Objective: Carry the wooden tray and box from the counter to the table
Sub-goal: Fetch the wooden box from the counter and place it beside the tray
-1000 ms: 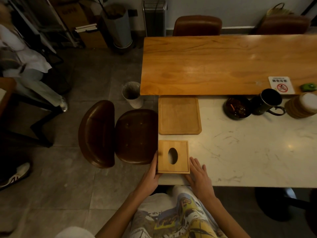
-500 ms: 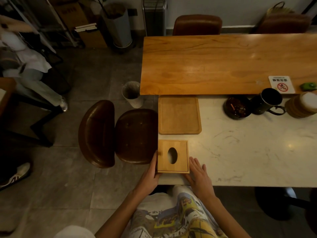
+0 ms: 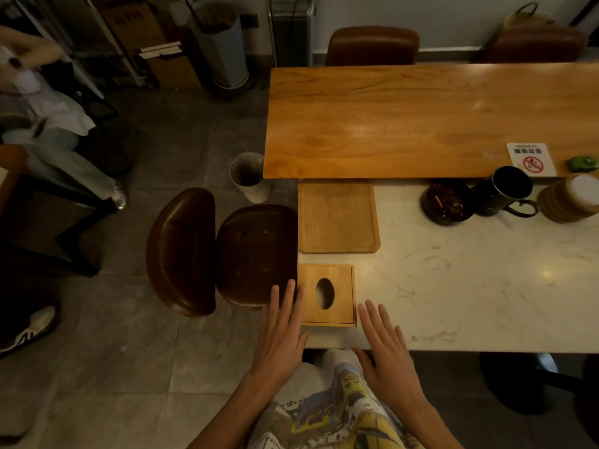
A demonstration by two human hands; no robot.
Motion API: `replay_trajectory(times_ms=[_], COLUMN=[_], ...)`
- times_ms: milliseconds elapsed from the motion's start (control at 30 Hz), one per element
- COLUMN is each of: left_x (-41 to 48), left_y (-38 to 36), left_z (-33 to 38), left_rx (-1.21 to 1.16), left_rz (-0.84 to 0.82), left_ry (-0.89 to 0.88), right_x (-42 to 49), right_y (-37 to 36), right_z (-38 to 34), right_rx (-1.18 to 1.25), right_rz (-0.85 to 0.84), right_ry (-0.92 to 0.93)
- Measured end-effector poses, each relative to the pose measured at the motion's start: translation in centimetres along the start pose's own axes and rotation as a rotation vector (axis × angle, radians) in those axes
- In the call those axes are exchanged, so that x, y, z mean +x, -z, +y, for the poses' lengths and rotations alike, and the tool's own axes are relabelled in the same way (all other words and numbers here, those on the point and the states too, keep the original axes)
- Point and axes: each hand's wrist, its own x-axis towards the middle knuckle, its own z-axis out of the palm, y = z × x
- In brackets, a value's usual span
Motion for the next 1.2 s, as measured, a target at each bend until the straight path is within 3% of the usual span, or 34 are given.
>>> replay_trajectory(times_ms=[133, 600, 733, 833, 1000, 1200], left_x=[0.4, 0.5, 0.7, 1.2, 3.8, 5.0], left_y=[-0.1, 0.1, 0.7, 1.5, 2.2, 2.2], left_z=[0.0, 0.5, 0.4, 0.9, 0.3, -0.6], left_rx=[-0.002, 0.019, -0.046, -0.239, -0.599, -0.615], left_rz=[-0.039, -0.059, 0.018, 0.146, 0.159, 0.118], left_ry=[-0.023, -0.035, -0.064, -0.040, 0.146, 0.117], right_x=[0.3, 0.3, 0.8, 2.1, 5.3, 4.9], right_y=[0.1, -0.3, 0.1, 1.2, 2.3, 1.1], right_z=[-0.7, -0.6, -1.0, -2.4, -3.3, -2.7], right_rx=[-0.028, -0.023, 0.029, 0.209, 0.733, 0.747], right_rz=[-0.028, 0.010, 0.160, 0.324, 0.235, 0.282], right_ry=[0.111, 0.141, 0.144, 0.024, -0.322, -0.296])
